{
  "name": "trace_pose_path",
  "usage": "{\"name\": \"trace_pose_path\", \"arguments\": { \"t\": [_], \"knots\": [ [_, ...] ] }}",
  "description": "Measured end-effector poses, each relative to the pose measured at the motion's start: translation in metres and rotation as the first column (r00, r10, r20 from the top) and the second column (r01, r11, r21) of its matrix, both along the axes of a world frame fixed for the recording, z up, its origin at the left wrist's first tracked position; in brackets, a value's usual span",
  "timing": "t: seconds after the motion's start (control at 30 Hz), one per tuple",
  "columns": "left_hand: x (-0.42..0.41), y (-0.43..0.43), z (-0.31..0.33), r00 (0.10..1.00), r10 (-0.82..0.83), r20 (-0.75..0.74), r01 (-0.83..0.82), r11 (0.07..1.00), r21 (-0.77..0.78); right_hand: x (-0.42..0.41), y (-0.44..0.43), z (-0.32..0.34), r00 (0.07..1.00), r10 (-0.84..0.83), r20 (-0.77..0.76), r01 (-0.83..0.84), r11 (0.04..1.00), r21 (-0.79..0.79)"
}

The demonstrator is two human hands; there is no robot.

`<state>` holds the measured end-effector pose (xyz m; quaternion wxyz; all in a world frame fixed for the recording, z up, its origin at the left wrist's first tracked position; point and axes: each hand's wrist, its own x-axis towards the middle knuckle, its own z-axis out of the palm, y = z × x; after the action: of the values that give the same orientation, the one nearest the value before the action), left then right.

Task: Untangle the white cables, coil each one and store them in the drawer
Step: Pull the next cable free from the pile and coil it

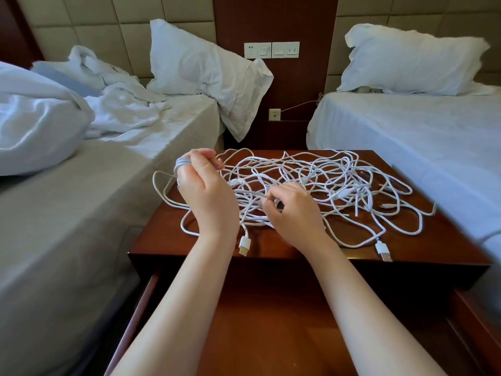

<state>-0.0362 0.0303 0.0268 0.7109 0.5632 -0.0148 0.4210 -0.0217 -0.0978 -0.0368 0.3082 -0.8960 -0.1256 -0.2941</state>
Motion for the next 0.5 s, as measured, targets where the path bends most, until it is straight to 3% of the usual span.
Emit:
{"name": "trace_pose_path", "arguments": {
  "t": [0.13, 0.23, 0.33, 0.5],
  "knots": [
    [0.003, 0.01, -0.002, 0.973, 0.231, 0.016, -0.228, 0.942, 0.247, -0.001, -0.007, 0.002, 0.998, -0.058, -0.04, 0.062, 0.994, 0.087],
    [0.01, 0.025, -0.006, 0.943, 0.333, -0.023, -0.289, 0.849, 0.443, -0.001, -0.01, 0.003, 0.999, -0.04, -0.012, 0.041, 0.992, 0.118],
    [0.011, 0.027, -0.011, 0.93, 0.362, -0.067, -0.24, 0.733, 0.637, 0.0, -0.009, 0.001, 0.998, -0.03, 0.062, 0.022, 0.992, 0.123],
    [0.009, 0.015, -0.018, 0.868, 0.39, -0.309, 0.049, 0.551, 0.833, -0.001, -0.01, 0.001, 0.962, -0.031, 0.273, -0.031, 0.975, 0.219]
  ]
}}
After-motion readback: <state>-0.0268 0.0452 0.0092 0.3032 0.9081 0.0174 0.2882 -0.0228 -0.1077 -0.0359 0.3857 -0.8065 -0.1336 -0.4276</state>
